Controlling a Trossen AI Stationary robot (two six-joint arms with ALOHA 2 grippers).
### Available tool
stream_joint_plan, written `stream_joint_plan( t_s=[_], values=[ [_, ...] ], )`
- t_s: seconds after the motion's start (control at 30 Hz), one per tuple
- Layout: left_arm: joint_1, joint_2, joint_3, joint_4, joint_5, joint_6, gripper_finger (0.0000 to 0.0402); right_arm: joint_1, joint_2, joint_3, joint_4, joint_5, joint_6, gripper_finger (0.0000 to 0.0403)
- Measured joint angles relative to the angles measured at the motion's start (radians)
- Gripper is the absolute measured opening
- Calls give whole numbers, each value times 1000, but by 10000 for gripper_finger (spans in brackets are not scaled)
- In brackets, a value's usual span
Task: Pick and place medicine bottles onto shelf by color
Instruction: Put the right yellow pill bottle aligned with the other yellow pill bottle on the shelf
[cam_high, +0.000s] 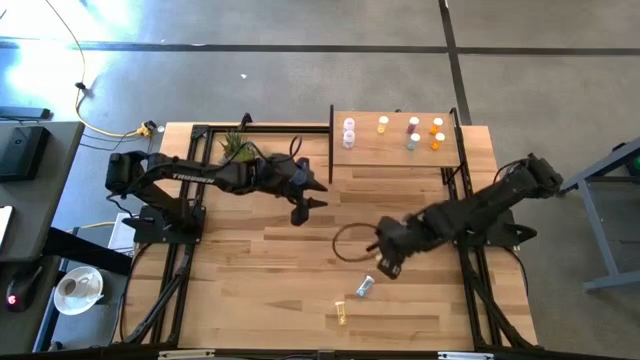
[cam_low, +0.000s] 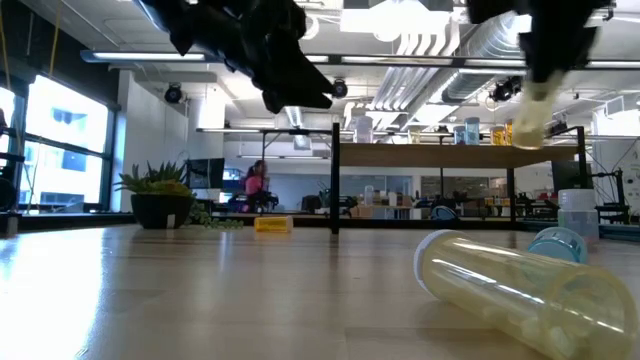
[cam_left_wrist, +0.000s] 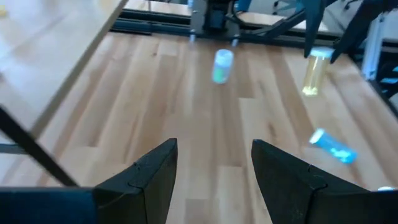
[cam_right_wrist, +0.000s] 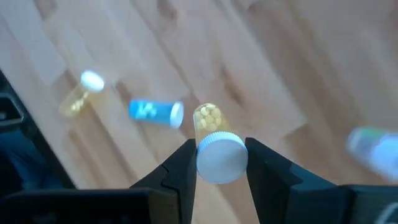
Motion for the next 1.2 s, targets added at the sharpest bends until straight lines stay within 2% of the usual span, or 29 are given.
stream_joint_plan(
  t_s=[0.63, 0.9, 1.2],
  values=[
    [145, 0, 0, -66, 0, 97, 197, -530, 0, 261, -218, -13, -576, 106],
    [177, 0, 0, -84, 0, 128, 197, -751, 0, 374, -322, -14, -737, 106],
    [218, 0, 0, -96, -1, 141, 197, -932, 6, 495, -355, -13, -856, 106]
  ],
)
